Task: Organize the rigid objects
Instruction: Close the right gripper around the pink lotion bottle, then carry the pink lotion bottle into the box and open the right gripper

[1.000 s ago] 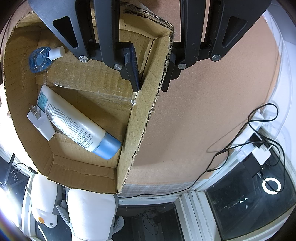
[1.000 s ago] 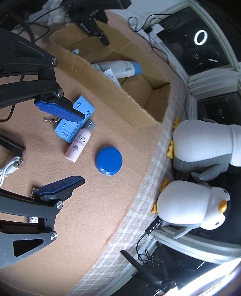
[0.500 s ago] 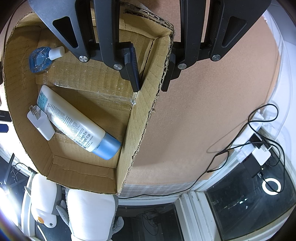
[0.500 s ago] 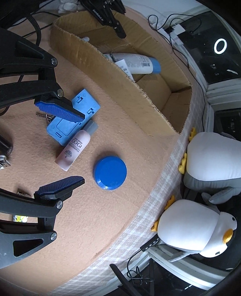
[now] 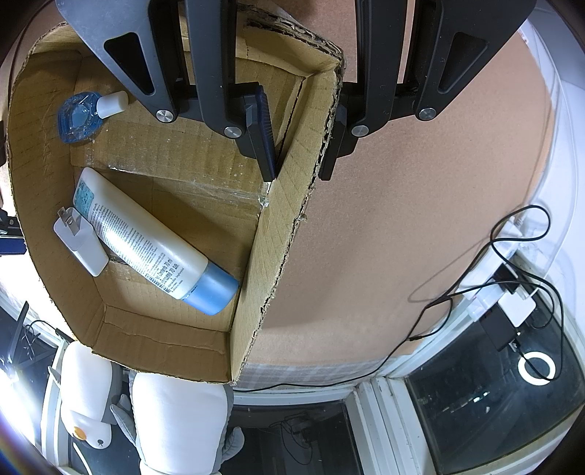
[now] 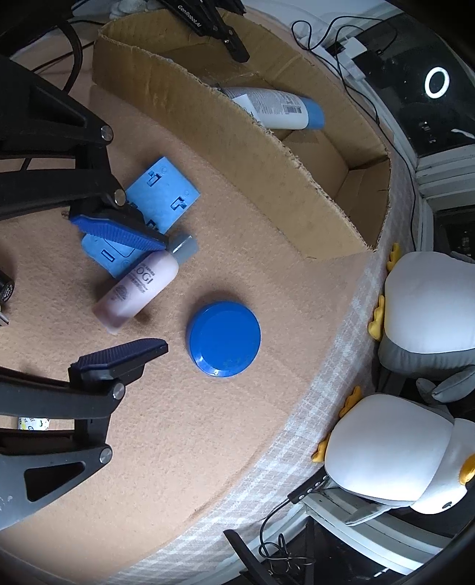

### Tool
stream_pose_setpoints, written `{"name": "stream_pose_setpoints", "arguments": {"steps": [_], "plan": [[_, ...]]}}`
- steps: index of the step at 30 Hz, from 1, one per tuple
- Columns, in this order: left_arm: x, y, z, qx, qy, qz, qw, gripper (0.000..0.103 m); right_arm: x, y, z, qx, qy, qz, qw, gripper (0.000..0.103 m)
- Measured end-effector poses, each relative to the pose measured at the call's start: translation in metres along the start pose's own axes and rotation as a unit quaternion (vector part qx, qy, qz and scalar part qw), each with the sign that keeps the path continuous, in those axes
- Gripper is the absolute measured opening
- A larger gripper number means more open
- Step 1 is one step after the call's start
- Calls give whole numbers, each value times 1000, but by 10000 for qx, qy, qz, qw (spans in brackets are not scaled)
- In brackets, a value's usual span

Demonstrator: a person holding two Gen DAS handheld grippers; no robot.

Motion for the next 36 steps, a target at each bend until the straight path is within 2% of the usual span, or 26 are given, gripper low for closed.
{"name": "stream_pose_setpoints", "arguments": {"steps": [5, 7, 9, 11, 25, 31, 36], "plan": [[0, 0, 0, -1, -1, -2, 10000, 22, -1, 0, 3, 42, 79, 102, 9999, 35], [0, 0, 0, 0, -1, 0, 10000, 22, 0, -1, 3, 49, 102, 117, 9999, 30], [0, 0, 0, 0, -1, -1, 10000, 22, 0, -3, 3, 60, 116, 129, 9998, 21], [0, 0, 0, 0, -1, -2, 10000, 22, 0, -4, 4, 65, 152, 162, 9997, 18], [0, 0, 0, -1, -1, 1, 10000, 22, -9, -12, -13, -261, 163, 687, 9972, 18], [0, 0, 0, 1, 0, 0, 10000, 22, 6, -2, -43, -617, -20, 586, 9964, 18], [0, 0, 0, 1, -1, 1, 10000, 22, 27, 5, -67, -845, 138, 524, 9950, 18]]}}
Point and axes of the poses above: each gripper's, at about its wrist camera, not at the fingertips, and z roughly the way its jaws point, x to its left, y to its top, the point moved 10 cm from there along z, roughly the way its jaws point, and after that the axes turned 6 degrees about x, right-handed, at the moved point
